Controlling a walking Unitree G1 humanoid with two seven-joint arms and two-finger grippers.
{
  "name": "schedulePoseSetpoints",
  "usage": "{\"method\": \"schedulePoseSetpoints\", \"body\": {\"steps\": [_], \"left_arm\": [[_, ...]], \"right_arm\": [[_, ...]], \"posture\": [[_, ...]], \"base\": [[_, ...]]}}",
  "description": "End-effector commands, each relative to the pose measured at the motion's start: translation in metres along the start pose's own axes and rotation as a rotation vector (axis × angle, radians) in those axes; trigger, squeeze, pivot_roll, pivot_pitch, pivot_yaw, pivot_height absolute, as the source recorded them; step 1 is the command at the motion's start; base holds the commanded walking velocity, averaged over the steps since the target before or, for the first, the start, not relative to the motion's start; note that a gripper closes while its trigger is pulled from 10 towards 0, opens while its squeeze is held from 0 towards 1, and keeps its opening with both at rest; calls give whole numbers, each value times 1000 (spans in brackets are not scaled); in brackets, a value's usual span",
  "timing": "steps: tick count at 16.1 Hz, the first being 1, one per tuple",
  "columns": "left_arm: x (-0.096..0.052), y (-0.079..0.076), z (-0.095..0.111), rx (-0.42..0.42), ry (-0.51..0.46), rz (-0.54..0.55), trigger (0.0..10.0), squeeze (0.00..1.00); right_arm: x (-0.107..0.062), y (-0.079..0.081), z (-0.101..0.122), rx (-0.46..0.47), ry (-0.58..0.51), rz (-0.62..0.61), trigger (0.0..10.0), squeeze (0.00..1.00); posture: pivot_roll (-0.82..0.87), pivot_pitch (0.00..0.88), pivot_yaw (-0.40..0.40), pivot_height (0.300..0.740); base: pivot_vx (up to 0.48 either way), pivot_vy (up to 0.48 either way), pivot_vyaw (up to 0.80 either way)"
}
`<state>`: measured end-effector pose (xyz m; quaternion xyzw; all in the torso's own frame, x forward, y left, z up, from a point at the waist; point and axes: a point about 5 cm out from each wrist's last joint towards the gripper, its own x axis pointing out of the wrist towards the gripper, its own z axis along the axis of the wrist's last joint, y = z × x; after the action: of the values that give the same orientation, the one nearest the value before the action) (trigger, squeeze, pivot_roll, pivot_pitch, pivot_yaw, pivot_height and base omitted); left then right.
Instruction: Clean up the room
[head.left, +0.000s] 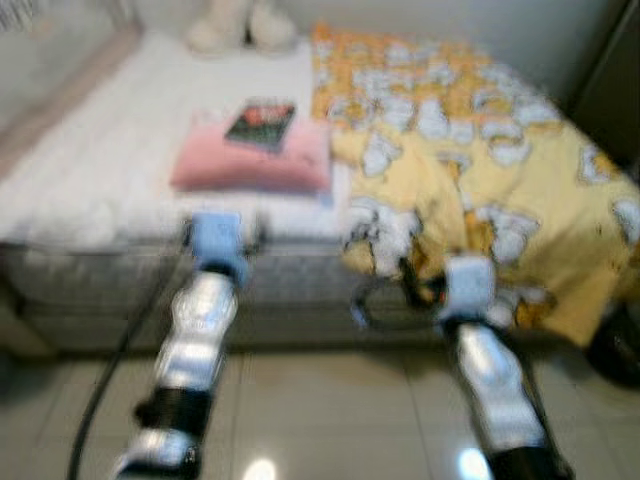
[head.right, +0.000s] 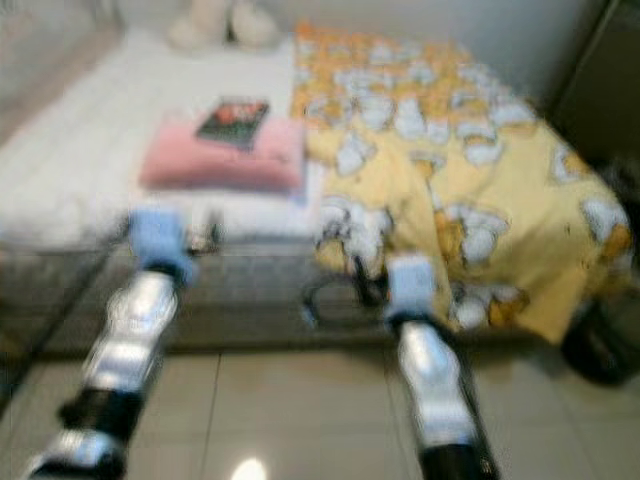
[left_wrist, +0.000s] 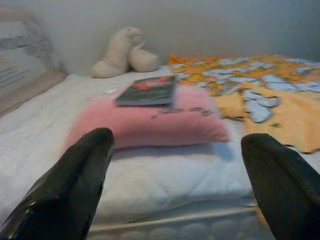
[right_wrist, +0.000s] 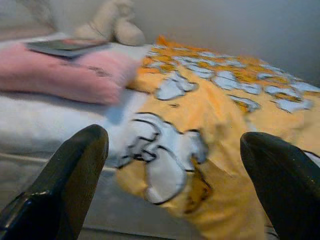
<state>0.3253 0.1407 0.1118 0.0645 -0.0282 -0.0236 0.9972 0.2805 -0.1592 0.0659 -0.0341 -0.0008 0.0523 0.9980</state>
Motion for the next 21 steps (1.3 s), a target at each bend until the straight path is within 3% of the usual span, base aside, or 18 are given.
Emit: {"method": "schedulePoseSetpoints", "body": {"steps": [1,12,21], "left_arm": [[3,8,4,7,-10,19,10000,0],[4,7,5,-20,-21,28,10000,0],[9,19,7,-70,-5,90,10000,0]], "right_arm": [[5,4,6,12,-24,5,10000,0],[4,-5,6,17,-25,-32,10000,0],[6,-5,17,40,-59,-38,10000,0]], "posture": [[-22,0,-18,740],[-17,0,-21,740],[-18,0,-22,740]], "base": [[480,0,0],[478,0,0],[456,0,0]]}}
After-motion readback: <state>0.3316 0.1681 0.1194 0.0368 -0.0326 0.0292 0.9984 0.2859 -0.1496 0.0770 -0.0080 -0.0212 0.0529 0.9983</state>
